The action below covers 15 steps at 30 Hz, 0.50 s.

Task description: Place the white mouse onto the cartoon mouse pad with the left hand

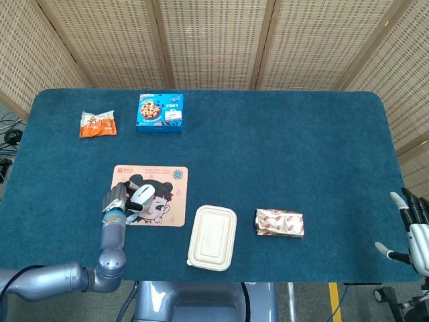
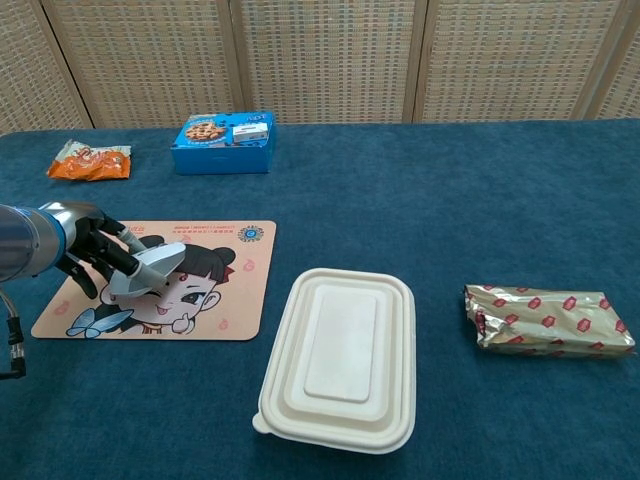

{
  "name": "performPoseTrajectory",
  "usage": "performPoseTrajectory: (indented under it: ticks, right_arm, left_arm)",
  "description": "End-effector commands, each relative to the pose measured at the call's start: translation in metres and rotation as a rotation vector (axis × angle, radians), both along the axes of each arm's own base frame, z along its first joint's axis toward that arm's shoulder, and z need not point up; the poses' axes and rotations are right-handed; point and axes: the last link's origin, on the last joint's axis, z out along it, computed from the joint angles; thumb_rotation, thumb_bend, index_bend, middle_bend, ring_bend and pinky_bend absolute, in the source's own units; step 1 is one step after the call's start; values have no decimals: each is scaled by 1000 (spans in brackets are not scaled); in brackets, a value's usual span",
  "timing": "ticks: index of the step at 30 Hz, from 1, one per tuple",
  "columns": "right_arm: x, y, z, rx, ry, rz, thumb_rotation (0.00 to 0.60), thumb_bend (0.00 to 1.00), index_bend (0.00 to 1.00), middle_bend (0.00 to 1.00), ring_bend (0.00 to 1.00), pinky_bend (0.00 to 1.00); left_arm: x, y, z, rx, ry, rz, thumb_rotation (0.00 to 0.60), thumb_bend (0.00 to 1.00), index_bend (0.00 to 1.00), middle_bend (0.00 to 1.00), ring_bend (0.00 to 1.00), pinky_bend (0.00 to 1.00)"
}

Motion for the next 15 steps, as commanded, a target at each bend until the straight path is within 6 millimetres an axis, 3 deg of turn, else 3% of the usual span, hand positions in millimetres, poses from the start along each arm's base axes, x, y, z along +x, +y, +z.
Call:
performPoseTrajectory:
  ticks: [1,7,10,13,15]
  right_arm:
    - [0,0,0,-1,-1,0,600,0,0,0,0,0]
    - [0,0,0,3,-3,2,600,0,0,0,0,0]
    - [1,0,0,5,-4,3,600,0,0,0,0,0]
    - [1,0,0,5,-5,3,600,0,0,0,0,0]
    - [1,1,0,5,-6,3,600,0,0,0,0,0]
  left_arm:
    - [-1,0,-1,3,-7,16,600,296,560,496,478,585]
    - [-3,2,-3,17,-34,59,600,303,548,467,477,585]
    - [-5,2,-4,22,-38,67,600,276,481,391,467,585]
    - [-4,2,-5,31,-49,64,600,179,342,218,332,583]
    - [-3,1,-5,33,-56,57,600,115,180,58,178,528]
